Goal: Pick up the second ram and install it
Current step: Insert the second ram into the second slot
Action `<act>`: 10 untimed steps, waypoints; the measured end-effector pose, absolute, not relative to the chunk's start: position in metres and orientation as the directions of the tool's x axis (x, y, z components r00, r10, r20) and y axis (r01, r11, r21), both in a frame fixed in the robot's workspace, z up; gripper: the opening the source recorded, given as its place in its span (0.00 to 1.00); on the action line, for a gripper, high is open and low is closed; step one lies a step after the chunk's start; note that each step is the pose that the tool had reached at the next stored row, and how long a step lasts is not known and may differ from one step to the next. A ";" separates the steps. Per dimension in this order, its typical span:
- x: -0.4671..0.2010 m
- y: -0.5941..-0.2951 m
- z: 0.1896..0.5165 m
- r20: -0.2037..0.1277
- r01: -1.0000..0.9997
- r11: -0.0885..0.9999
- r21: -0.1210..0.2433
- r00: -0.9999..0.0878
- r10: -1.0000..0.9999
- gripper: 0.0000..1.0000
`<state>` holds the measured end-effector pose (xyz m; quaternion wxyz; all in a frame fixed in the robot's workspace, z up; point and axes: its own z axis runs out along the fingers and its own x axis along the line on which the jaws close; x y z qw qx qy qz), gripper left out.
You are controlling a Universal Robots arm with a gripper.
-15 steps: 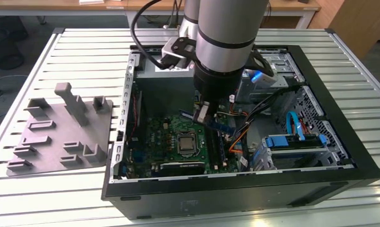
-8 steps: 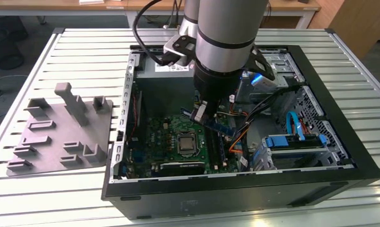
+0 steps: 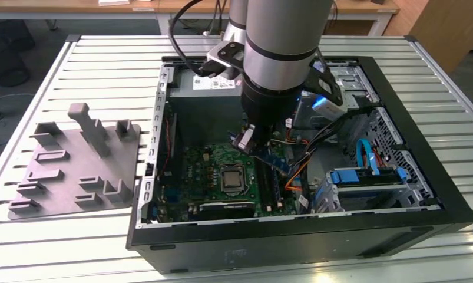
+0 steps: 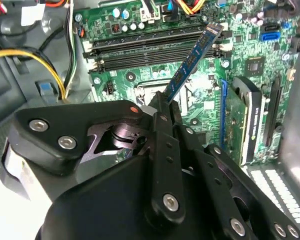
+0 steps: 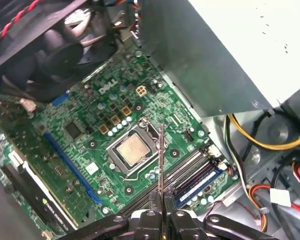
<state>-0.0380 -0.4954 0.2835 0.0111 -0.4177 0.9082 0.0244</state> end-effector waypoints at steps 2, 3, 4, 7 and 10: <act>-0.038 -0.495 0.284 -0.040 -0.739 0.673 0.035 -0.674 -0.738 0.14; -0.038 -0.495 0.283 -0.040 -0.728 0.685 0.035 -0.686 -0.727 0.14; -0.038 -0.495 0.283 -0.040 -0.717 0.696 0.035 -0.697 -0.716 0.14; -0.038 -0.495 0.283 -0.040 -0.684 0.729 0.035 -0.730 -0.683 0.14; -0.038 -0.495 0.283 -0.040 -0.652 0.758 0.035 -0.758 -0.650 0.14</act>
